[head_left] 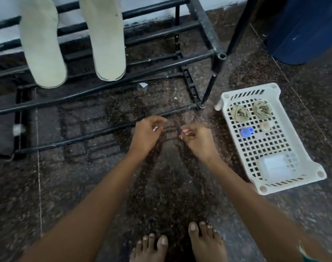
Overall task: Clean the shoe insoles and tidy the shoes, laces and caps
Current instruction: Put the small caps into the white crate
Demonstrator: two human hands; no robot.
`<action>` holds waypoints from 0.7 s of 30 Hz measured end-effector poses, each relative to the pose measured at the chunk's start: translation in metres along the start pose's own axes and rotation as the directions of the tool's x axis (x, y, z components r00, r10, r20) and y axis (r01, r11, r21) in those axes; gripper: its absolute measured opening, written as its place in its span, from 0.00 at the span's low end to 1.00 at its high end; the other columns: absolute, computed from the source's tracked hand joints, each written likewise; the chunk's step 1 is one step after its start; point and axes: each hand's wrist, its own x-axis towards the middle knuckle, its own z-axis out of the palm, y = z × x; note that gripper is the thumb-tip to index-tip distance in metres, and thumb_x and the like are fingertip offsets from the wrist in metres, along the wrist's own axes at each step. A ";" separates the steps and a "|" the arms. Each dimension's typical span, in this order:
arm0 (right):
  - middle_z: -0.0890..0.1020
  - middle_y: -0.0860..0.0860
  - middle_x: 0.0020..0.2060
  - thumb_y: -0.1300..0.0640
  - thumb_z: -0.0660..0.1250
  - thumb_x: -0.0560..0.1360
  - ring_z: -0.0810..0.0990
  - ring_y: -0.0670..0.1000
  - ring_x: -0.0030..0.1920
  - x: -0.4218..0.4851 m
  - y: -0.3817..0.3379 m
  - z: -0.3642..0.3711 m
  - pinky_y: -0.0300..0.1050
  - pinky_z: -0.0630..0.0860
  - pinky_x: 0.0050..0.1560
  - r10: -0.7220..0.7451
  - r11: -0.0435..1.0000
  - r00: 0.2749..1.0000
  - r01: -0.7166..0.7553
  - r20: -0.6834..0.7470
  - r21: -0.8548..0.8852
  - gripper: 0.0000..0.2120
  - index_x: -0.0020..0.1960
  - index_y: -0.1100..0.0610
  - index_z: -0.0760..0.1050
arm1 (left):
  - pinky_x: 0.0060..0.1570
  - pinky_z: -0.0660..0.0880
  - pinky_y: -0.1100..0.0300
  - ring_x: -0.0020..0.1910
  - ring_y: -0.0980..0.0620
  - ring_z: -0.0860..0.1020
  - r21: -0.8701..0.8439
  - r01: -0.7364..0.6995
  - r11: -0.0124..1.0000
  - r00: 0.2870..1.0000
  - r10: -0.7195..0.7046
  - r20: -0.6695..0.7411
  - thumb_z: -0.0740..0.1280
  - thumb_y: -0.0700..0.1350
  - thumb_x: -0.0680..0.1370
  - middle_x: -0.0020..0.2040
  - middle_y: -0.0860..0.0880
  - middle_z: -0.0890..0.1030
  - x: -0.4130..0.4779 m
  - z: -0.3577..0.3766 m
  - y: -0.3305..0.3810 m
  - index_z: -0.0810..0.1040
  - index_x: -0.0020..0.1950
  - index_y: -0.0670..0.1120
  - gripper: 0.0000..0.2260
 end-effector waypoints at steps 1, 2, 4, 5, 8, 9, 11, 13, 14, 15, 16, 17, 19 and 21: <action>0.81 0.61 0.43 0.69 0.68 0.70 0.75 0.49 0.40 0.002 0.000 0.007 0.28 0.71 0.40 0.007 1.000 1.000 -0.006 0.019 -0.010 0.09 0.50 0.66 0.78 | 0.42 0.68 0.79 0.48 0.56 0.77 0.011 0.005 1.000 1.000 -0.005 -0.019 0.63 0.31 0.75 0.47 0.50 0.81 0.000 -0.003 -0.006 0.81 0.52 0.40 0.11; 0.81 0.60 0.43 0.68 0.68 0.70 0.76 0.49 0.40 0.004 -0.002 0.014 0.34 0.73 0.43 0.007 1.000 1.000 -0.007 0.030 -0.011 0.09 0.50 0.66 0.78 | 0.42 0.68 0.77 0.49 0.54 0.79 0.020 0.010 1.000 0.999 -0.009 -0.038 0.63 0.31 0.75 0.49 0.47 0.82 0.000 -0.004 -0.013 0.81 0.52 0.40 0.11; 0.80 0.59 0.42 0.68 0.69 0.70 0.76 0.50 0.41 0.008 -0.006 0.024 0.44 0.76 0.48 -0.005 1.000 0.999 0.006 0.044 -0.020 0.09 0.50 0.66 0.78 | 0.46 0.69 0.74 0.52 0.49 0.80 0.041 0.018 0.999 0.998 -0.016 -0.054 0.61 0.30 0.75 0.52 0.43 0.82 -0.001 -0.006 -0.021 0.81 0.53 0.39 0.12; 0.80 0.59 0.43 0.68 0.69 0.69 0.76 0.50 0.41 0.009 -0.009 0.028 0.44 0.75 0.49 -0.012 0.999 0.999 0.014 0.052 -0.035 0.10 0.51 0.66 0.78 | 0.48 0.68 0.72 0.54 0.48 0.79 0.053 0.023 0.998 0.998 -0.020 -0.052 0.60 0.29 0.74 0.53 0.42 0.82 -0.001 -0.006 -0.023 0.80 0.54 0.38 0.13; 0.80 0.57 0.43 0.70 0.68 0.69 0.77 0.51 0.43 0.011 -0.018 0.037 0.41 0.73 0.48 -0.044 0.997 0.996 0.049 0.078 -0.061 0.10 0.50 0.66 0.78 | 0.48 0.66 0.73 0.54 0.49 0.78 0.052 0.018 0.998 1.000 -0.017 -0.023 0.60 0.27 0.74 0.55 0.40 0.81 -0.001 -0.006 -0.028 0.79 0.56 0.36 0.15; 0.80 0.58 0.43 0.70 0.68 0.68 0.77 0.51 0.43 0.012 -0.020 0.040 0.42 0.73 0.47 -0.058 0.996 0.995 0.063 0.081 -0.063 0.09 0.49 0.66 0.78 | 0.47 0.66 0.73 0.53 0.50 0.77 0.054 0.016 0.998 1.000 -0.015 -0.012 0.60 0.28 0.74 0.55 0.40 0.80 0.000 -0.006 -0.029 0.79 0.57 0.36 0.15; 0.81 0.60 0.43 0.70 0.69 0.68 0.77 0.51 0.41 0.014 -0.022 0.045 0.44 0.74 0.46 -0.078 0.994 0.993 0.084 0.083 -0.068 0.07 0.46 0.67 0.78 | 0.48 0.67 0.70 0.54 0.49 0.77 0.058 0.029 0.998 1.000 -0.030 0.002 0.63 0.29 0.74 0.56 0.40 0.80 0.005 -0.004 -0.033 0.79 0.57 0.37 0.14; 0.81 0.60 0.42 0.69 0.69 0.69 0.76 0.50 0.40 0.016 -0.023 0.050 0.44 0.73 0.44 -0.099 0.989 0.991 0.108 0.090 -0.103 0.05 0.45 0.66 0.78 | 0.51 0.70 0.65 0.54 0.46 0.78 0.064 0.045 0.997 0.999 -0.046 0.020 0.65 0.31 0.74 0.55 0.40 0.81 0.008 -0.002 -0.035 0.79 0.56 0.38 0.12; 0.81 0.60 0.42 0.69 0.68 0.69 0.76 0.51 0.40 0.017 -0.023 0.052 0.45 0.72 0.44 -0.100 0.987 0.990 0.111 0.098 -0.115 0.05 0.45 0.66 0.79 | 0.50 0.70 0.64 0.53 0.45 0.78 0.069 0.044 0.997 0.999 -0.046 0.026 0.65 0.32 0.74 0.54 0.40 0.81 0.009 -0.002 -0.036 0.80 0.55 0.38 0.11; 0.81 0.60 0.43 0.69 0.68 0.69 0.77 0.52 0.42 0.018 -0.023 0.054 0.46 0.72 0.44 -0.093 0.988 0.990 0.106 0.108 -0.117 0.06 0.46 0.66 0.79 | 0.50 0.70 0.63 0.52 0.45 0.79 0.074 0.039 0.997 0.999 -0.041 0.028 0.66 0.32 0.74 0.53 0.40 0.81 0.010 -0.002 -0.036 0.81 0.53 0.38 0.10; 0.81 0.60 0.43 0.68 0.67 0.70 0.78 0.54 0.44 0.019 -0.022 0.056 0.47 0.73 0.45 -0.085 0.988 0.990 0.098 0.117 -0.118 0.06 0.47 0.65 0.79 | 0.50 0.71 0.61 0.52 0.45 0.79 0.076 0.033 0.997 0.999 -0.035 0.024 0.66 0.32 0.73 0.52 0.40 0.82 0.011 -0.002 -0.037 0.81 0.52 0.38 0.09; 0.81 0.61 0.44 0.68 0.67 0.70 0.79 0.56 0.45 0.020 -0.021 0.058 0.48 0.73 0.45 -0.076 0.988 0.990 0.091 0.120 -0.122 0.07 0.47 0.65 0.79 | 0.50 0.71 0.60 0.51 0.44 0.79 0.081 0.029 0.996 0.999 -0.031 0.019 0.66 0.31 0.73 0.51 0.39 0.82 0.012 -0.001 -0.038 0.81 0.51 0.38 0.09; 0.80 0.61 0.46 0.68 0.68 0.70 0.79 0.57 0.47 0.022 -0.020 0.062 0.49 0.74 0.47 -0.060 0.990 0.993 0.073 0.106 -0.122 0.08 0.48 0.64 0.79 | 0.52 0.72 0.59 0.51 0.45 0.79 0.090 0.038 0.995 0.999 -0.040 0.019 0.67 0.31 0.73 0.51 0.39 0.82 0.013 -0.001 -0.040 0.82 0.51 0.38 0.09; 0.81 0.61 0.46 0.70 0.68 0.69 0.79 0.57 0.47 0.022 -0.019 0.063 0.52 0.75 0.49 -0.052 0.993 0.994 0.062 0.094 -0.105 0.08 0.48 0.64 0.79 | 0.53 0.73 0.58 0.51 0.45 0.80 0.096 0.047 0.994 0.999 -0.049 0.021 0.68 0.32 0.73 0.51 0.40 0.82 0.014 -0.001 -0.040 0.82 0.53 0.38 0.10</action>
